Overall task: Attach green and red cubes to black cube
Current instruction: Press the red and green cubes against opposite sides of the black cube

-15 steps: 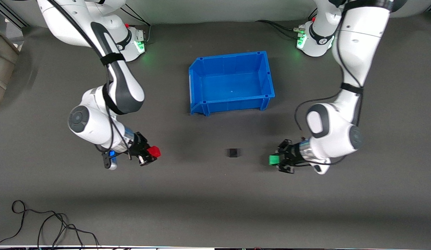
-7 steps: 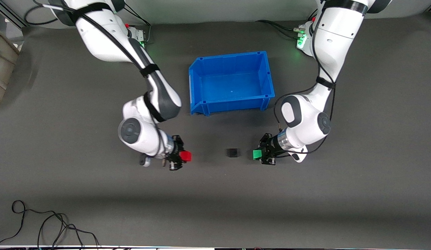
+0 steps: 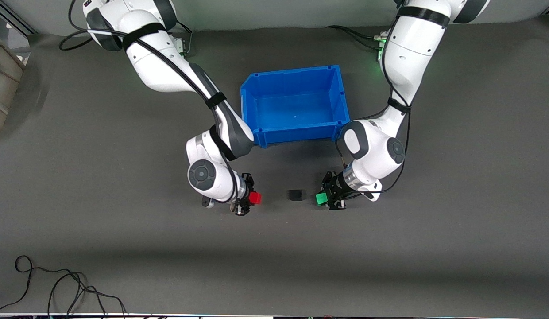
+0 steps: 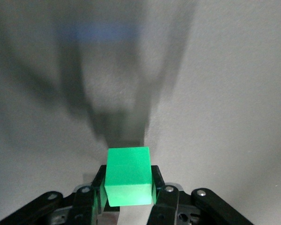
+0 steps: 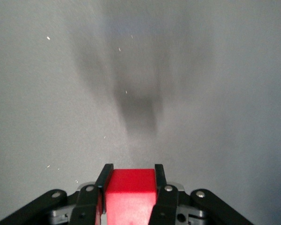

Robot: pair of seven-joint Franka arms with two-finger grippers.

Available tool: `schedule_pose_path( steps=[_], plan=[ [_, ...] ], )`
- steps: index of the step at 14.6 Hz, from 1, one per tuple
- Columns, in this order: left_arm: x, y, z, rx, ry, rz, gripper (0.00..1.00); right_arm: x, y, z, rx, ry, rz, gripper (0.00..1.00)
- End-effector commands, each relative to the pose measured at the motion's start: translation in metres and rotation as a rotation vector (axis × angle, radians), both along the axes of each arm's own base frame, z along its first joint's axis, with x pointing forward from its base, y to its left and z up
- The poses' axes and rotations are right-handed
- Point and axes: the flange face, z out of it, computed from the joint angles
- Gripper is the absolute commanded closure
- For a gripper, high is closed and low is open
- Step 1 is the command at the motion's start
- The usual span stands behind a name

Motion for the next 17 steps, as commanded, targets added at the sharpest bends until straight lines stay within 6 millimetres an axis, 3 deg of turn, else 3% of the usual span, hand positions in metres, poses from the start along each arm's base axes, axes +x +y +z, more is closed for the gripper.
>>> schedule_pose_path(
  steps=[1,6,14,17],
  plan=[
    [-0.008,-0.019,0.002,-0.005,-0.002,0.008,0.87,0.005,0.026,-0.013,-0.009,0.003,-0.054,1.0],
    [-0.014,-0.037,-0.004,0.001,-0.012,-0.003,0.87,-0.023,0.07,-0.036,-0.043,0.016,-0.073,1.0],
    [-0.008,-0.043,-0.01,-0.003,-0.017,-0.002,0.87,-0.043,0.088,-0.058,-0.132,-0.003,-0.006,1.0],
    [-0.006,-0.046,-0.013,-0.004,-0.019,-0.003,0.87,-0.042,0.088,-0.059,-0.136,-0.005,-0.019,1.0]
  ],
)
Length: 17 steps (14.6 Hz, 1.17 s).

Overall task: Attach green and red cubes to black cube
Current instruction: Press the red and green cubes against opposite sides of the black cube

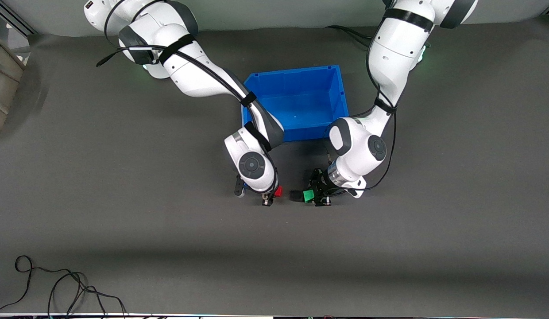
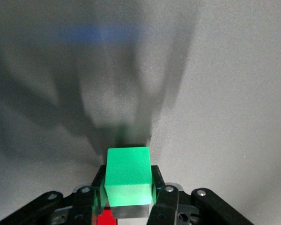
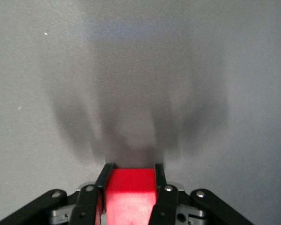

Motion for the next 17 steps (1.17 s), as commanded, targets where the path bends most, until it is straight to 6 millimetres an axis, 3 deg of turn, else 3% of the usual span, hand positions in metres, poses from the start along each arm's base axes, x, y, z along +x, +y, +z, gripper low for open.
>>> schedule_pose_path(
  steps=[1,6,10,13,14,16,17],
  plan=[
    [0.003,-0.007,-0.002,-0.006,-0.008,0.021,0.87,0.002,0.006,0.001,-0.023,-0.013,-0.033,1.0],
    [-0.006,-0.023,0.001,-0.004,-0.013,-0.013,0.87,0.009,0.016,0.01,0.004,-0.048,-0.031,1.0],
    [-0.014,-0.035,0.001,-0.002,-0.019,-0.045,0.87,0.018,0.013,0.009,0.013,-0.062,-0.041,1.0],
    [-0.014,-0.036,0.002,-0.002,-0.021,-0.047,0.77,0.018,0.013,0.008,0.012,-0.06,-0.041,1.0],
    [-0.014,-0.036,0.002,-0.001,-0.022,-0.05,0.67,0.018,0.012,0.007,0.011,-0.059,-0.041,1.0],
    [-0.013,-0.035,0.003,0.0,-0.022,-0.046,0.0,0.017,0.012,0.004,0.008,-0.056,-0.04,1.0],
    [-0.012,-0.034,0.004,-0.002,-0.022,-0.042,0.0,0.016,0.012,0.003,0.006,-0.056,-0.037,1.0]
  ],
)
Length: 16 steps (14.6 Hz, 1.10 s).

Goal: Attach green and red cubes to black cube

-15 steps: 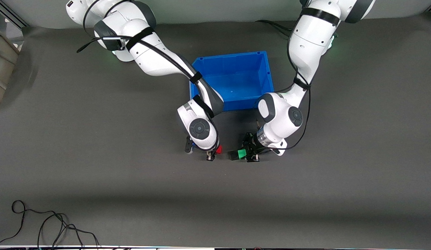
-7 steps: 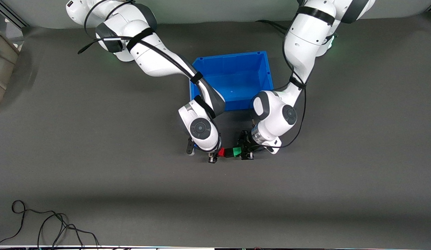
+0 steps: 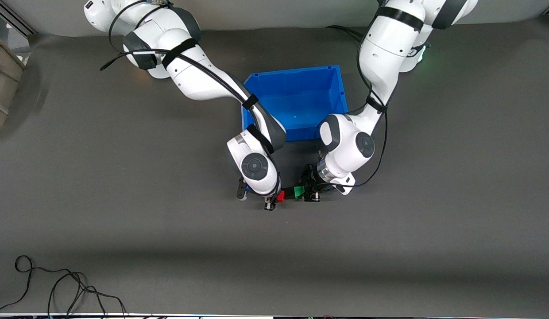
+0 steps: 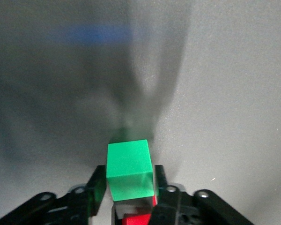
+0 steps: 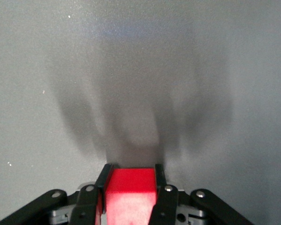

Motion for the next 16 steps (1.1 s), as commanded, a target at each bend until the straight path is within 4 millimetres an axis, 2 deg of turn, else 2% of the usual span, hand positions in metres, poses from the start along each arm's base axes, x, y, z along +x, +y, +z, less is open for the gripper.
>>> schedule_pose_path(
  steps=[1,3,4,6,7,8,9,11,13,16],
  plan=[
    [0.001,-0.004,0.004,0.001,-0.015,0.003,0.0,0.001,0.006,-0.002,-0.009,-0.011,-0.017,1.0],
    [0.007,0.006,0.008,0.002,-0.018,0.013,0.0,0.001,0.006,-0.002,-0.01,-0.01,-0.014,1.0],
    [0.011,0.011,0.018,-0.001,-0.029,0.009,0.0,0.002,0.005,-0.001,-0.009,-0.011,-0.011,1.0],
    [0.026,0.042,0.032,0.011,-0.037,0.016,0.0,0.004,0.003,-0.001,-0.009,-0.011,0.005,1.0],
    [0.03,0.052,0.037,0.006,-0.023,-0.006,0.0,0.003,0.003,0.0,-0.009,-0.016,0.06,0.77],
    [0.037,0.067,0.046,-0.001,-0.018,-0.017,0.0,0.003,0.004,0.003,-0.004,-0.022,0.107,0.27],
    [0.041,0.083,0.051,0.004,-0.019,-0.036,0.0,0.004,0.006,0.008,-0.002,-0.03,0.137,0.01],
    [0.045,0.121,0.066,0.011,-0.036,-0.062,0.0,0.006,0.007,0.017,0.01,-0.04,0.152,0.0],
    [0.042,0.16,0.084,0.03,-0.066,-0.138,0.0,0.01,0.006,0.037,0.024,-0.055,0.163,0.0],
    [0.047,0.217,0.113,0.087,-0.063,-0.216,0.0,0.026,-0.021,0.102,0.03,-0.038,0.271,0.01]
  ],
)
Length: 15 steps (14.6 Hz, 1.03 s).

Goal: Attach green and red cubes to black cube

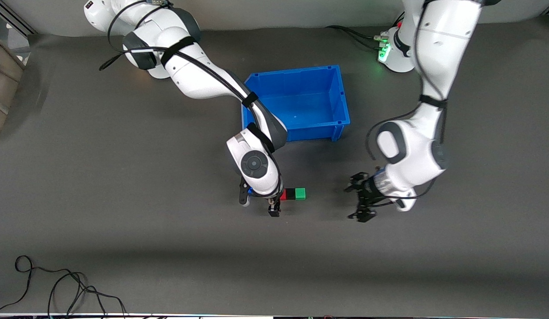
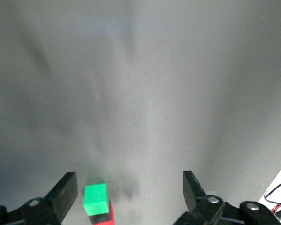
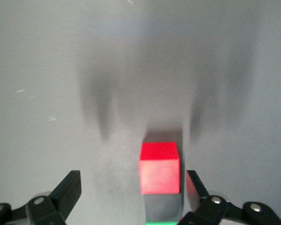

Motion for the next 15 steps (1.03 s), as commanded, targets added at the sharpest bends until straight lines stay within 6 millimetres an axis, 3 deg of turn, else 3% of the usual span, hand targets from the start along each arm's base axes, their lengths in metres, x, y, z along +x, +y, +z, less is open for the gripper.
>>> schedule_pose_path(
  steps=[1,3,5,7,9,12,15],
  plan=[
    [-0.009,0.053,0.041,0.076,0.021,-0.116,0.0,0.012,-0.032,0.084,0.0,0.027,0.111,0.01],
    [-0.012,0.096,0.07,0.16,0.045,-0.242,0.0,0.014,-0.057,0.15,0.006,0.038,0.212,0.01],
    [-0.019,0.137,0.108,0.219,0.006,-0.405,0.0,0.017,-0.098,0.206,0.008,0.062,0.314,0.0],
    [-0.027,0.171,0.147,0.22,-0.019,-0.539,0.0,0.007,-0.14,0.272,0.008,0.069,0.484,0.01],
    [-0.037,0.203,0.188,0.264,-0.008,-0.71,0.0,-0.007,-0.192,0.313,0.008,0.127,0.635,0.0],
    [-0.039,0.209,0.238,0.29,0.002,-0.895,0.0,-0.021,-0.284,0.372,0.049,0.121,0.855,0.0],
    [-0.042,0.212,0.289,0.359,-0.055,-1.142,0.0,-0.032,-0.36,0.399,0.067,0.091,1.038,0.0]
  ],
)
